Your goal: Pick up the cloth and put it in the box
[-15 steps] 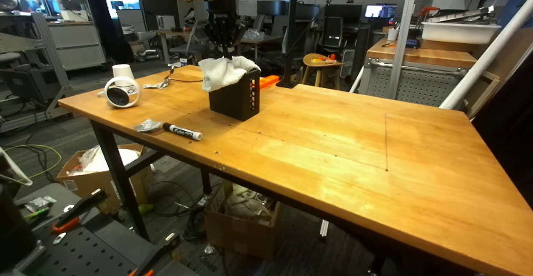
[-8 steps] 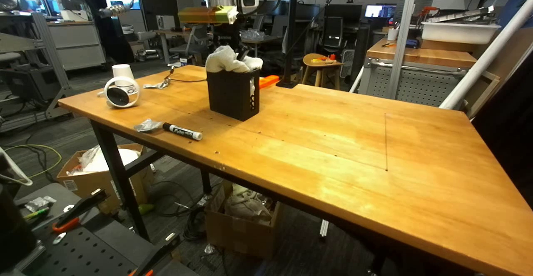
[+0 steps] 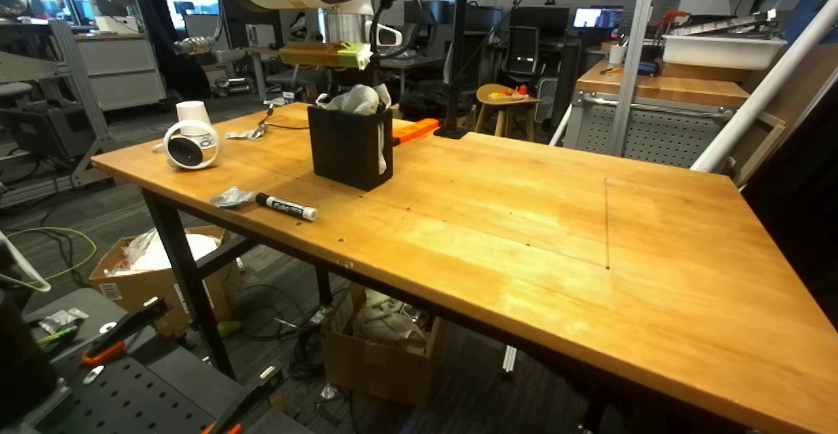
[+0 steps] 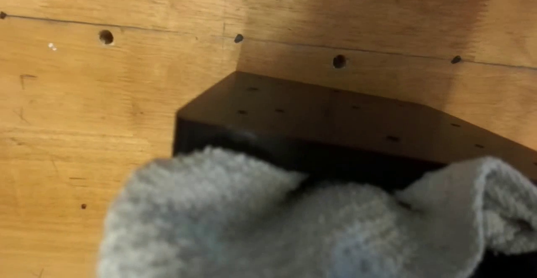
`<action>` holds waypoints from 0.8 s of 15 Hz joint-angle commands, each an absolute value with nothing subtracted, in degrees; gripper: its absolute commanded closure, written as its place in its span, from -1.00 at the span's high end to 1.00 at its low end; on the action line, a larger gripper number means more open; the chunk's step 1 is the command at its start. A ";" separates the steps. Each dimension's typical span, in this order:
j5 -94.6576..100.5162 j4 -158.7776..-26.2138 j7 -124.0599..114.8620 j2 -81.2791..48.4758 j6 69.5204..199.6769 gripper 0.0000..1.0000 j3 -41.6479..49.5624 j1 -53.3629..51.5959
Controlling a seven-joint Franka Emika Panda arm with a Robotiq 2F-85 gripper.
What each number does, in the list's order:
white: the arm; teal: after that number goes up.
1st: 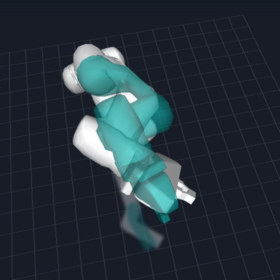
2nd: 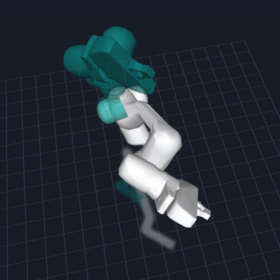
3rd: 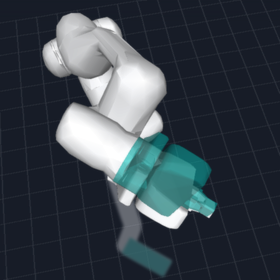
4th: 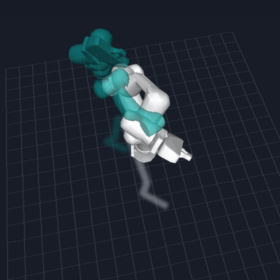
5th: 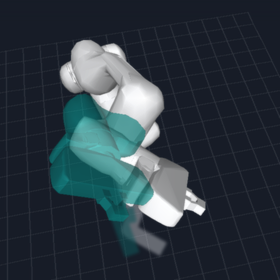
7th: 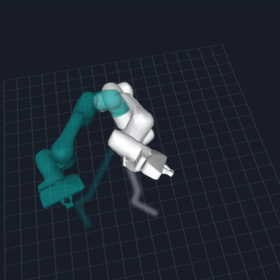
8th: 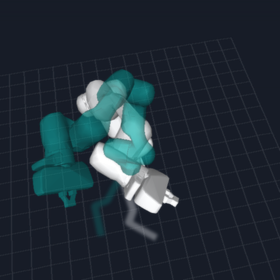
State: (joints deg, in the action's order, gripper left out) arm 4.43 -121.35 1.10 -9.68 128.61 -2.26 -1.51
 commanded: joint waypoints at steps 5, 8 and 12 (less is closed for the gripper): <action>3.40 -121.21 2.25 -6.23 125.81 -1.00 -1.74 -1.11; 3.39 -120.37 2.21 -3.65 123.83 -1.00 -1.32 -0.78; 3.83 -120.30 1.65 0.83 120.96 -1.00 -0.12 0.18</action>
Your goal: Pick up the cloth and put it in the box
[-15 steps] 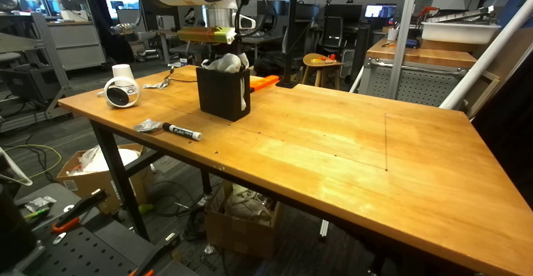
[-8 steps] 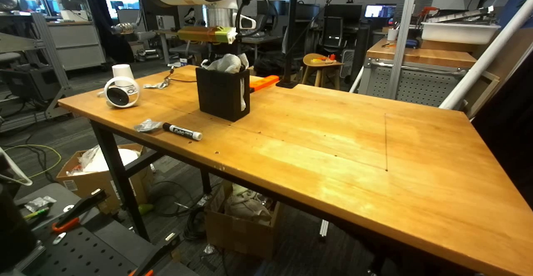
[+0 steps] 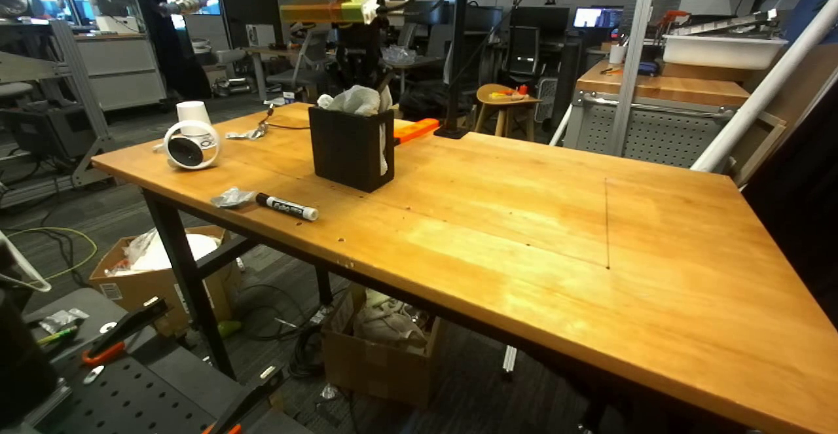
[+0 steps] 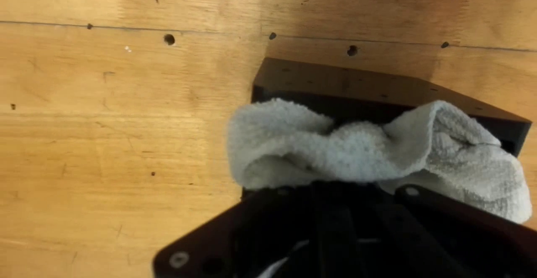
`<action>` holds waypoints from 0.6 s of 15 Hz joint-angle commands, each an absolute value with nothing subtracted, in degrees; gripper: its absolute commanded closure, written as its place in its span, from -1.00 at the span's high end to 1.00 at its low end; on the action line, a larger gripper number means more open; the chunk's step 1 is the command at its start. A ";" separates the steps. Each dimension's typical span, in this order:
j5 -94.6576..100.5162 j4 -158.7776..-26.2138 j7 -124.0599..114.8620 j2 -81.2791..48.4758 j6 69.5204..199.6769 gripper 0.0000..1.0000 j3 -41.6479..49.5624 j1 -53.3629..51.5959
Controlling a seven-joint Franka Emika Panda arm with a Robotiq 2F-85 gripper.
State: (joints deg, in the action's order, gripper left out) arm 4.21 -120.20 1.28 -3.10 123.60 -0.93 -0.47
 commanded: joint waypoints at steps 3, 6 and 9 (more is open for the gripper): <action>4.19 -121.11 1.25 3.81 119.70 -1.00 0.76 0.99; 4.37 -121.97 0.78 5.94 118.89 -1.00 1.46 1.82; 4.51 -122.91 0.36 7.44 118.50 -1.00 1.90 2.50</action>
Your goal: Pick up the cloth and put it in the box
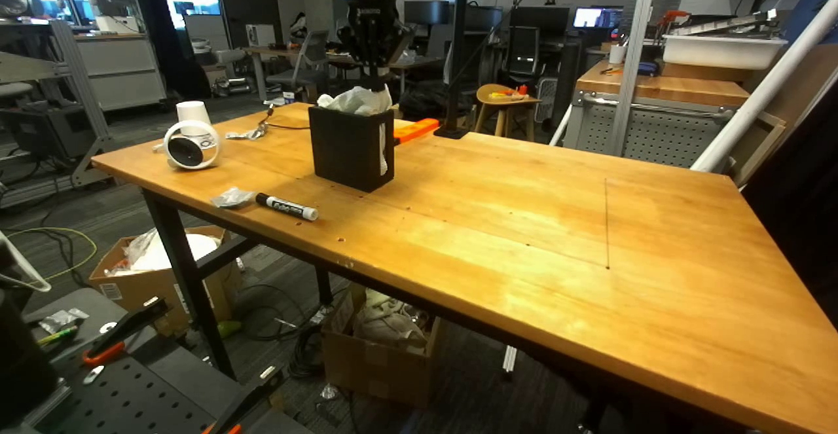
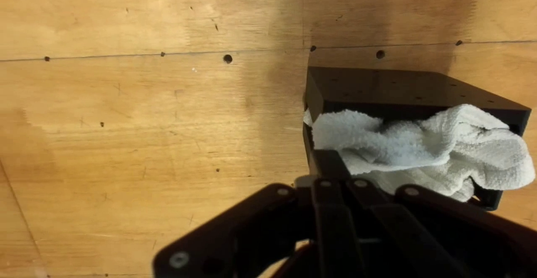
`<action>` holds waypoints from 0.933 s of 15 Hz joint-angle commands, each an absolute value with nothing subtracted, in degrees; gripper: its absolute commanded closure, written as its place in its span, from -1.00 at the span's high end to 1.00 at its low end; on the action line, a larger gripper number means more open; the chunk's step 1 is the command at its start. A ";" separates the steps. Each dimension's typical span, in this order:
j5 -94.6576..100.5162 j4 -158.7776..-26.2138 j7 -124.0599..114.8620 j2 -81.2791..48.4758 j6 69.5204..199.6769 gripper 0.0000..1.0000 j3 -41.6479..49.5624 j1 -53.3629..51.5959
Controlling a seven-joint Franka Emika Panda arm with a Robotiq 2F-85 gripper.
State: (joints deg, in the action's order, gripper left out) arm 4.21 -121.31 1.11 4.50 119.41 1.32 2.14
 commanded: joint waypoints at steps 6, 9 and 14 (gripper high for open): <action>4.58 -124.91 -0.33 9.01 117.60 -1.00 1.79 2.70; 4.45 -125.41 -0.45 8.98 117.17 -1.00 1.40 2.33; 4.29 -124.84 -0.54 7.89 117.56 -1.00 0.54 1.25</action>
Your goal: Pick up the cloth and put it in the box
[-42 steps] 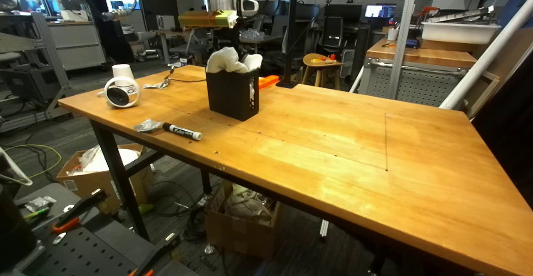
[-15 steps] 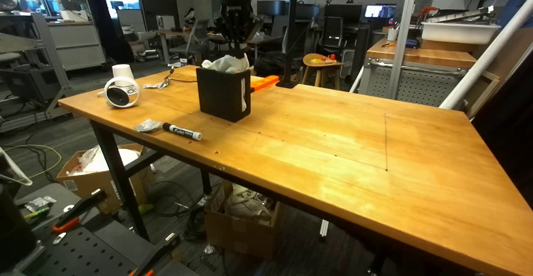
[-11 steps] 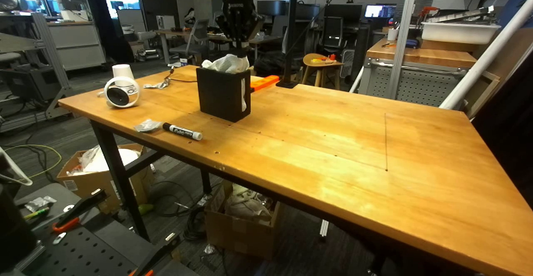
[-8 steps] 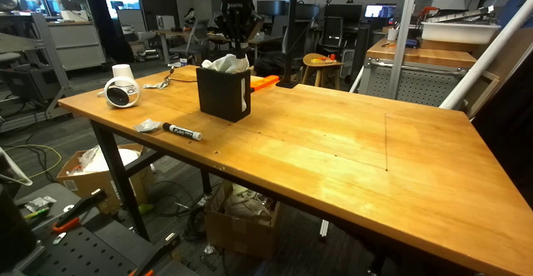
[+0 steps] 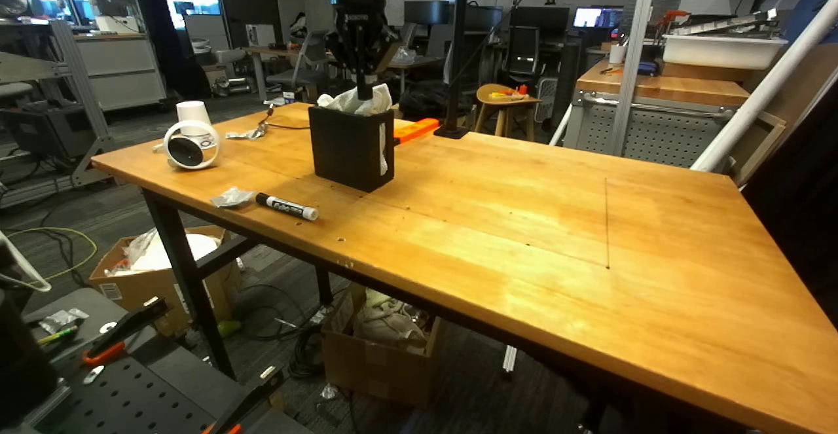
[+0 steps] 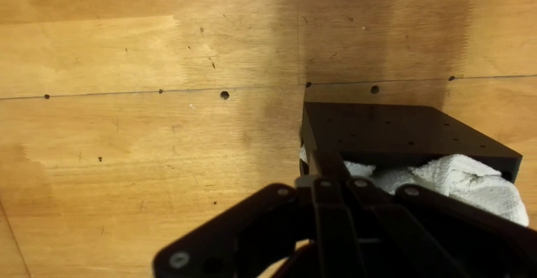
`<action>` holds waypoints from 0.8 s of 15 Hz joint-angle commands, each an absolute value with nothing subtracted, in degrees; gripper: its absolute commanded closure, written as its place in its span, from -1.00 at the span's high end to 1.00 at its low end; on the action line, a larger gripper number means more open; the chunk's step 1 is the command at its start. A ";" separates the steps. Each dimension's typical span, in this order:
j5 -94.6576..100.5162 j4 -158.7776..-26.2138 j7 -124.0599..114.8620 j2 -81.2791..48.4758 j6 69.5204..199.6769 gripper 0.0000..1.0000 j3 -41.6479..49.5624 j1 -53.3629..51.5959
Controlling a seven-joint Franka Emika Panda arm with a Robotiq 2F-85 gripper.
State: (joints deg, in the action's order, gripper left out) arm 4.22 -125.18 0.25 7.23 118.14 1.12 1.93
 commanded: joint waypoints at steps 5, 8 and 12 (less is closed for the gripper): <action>3.91 -124.04 -0.29 6.35 118.58 -1.00 -0.14 0.29; 3.48 -123.84 0.01 5.12 119.62 -1.00 -0.42 -0.26; 3.12 -122.99 0.48 2.52 122.27 -1.00 -0.75 -0.92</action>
State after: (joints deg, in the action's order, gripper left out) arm 4.10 -124.87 0.19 4.73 120.20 -0.31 -0.50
